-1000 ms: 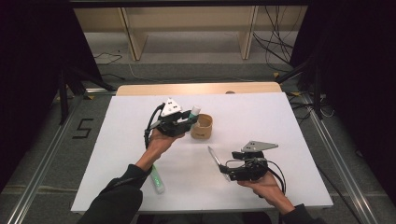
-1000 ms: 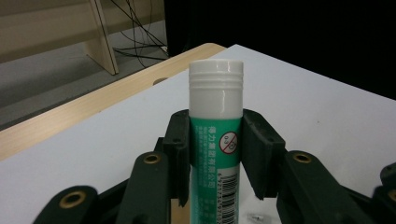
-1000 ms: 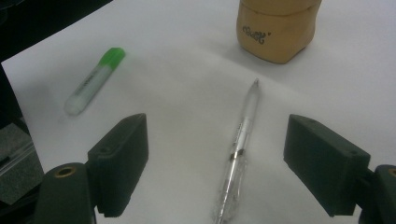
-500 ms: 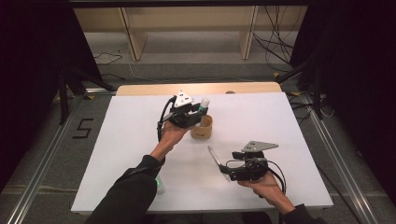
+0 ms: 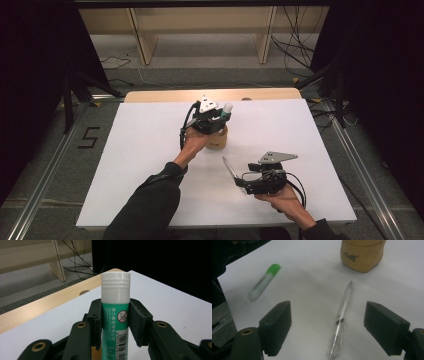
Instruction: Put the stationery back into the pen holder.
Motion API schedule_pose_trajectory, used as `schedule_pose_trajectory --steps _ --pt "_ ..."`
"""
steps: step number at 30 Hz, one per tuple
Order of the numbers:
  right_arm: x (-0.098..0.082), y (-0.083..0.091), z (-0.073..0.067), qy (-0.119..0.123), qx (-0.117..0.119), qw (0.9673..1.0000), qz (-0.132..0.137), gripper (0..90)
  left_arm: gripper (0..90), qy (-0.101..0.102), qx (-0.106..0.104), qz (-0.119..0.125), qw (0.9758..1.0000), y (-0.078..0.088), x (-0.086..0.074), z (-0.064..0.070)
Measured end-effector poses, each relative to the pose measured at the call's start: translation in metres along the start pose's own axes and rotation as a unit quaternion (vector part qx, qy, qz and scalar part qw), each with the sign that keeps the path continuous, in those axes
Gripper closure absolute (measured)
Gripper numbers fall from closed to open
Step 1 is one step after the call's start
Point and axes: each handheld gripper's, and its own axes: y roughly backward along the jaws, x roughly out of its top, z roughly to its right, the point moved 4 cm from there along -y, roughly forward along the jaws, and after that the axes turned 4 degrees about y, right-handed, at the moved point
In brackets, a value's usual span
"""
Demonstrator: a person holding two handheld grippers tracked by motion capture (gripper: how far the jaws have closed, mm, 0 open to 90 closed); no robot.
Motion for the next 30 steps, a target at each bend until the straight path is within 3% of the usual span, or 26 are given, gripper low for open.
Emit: schedule_pose_trajectory --steps 17,30 --pt "0.0 0.0 0.0 0.0 0.002 1.0 -0.001 22.9 64.9 0.005 0.013 -0.007 0.9999 -0.01 -0.004 -0.002" --pt "-0.001 0.0 -0.001 0.001 0.002 1.0 -0.002 22.8 64.8 0.023 0.021 -0.008 0.9995 -0.016 -0.006 0.001"
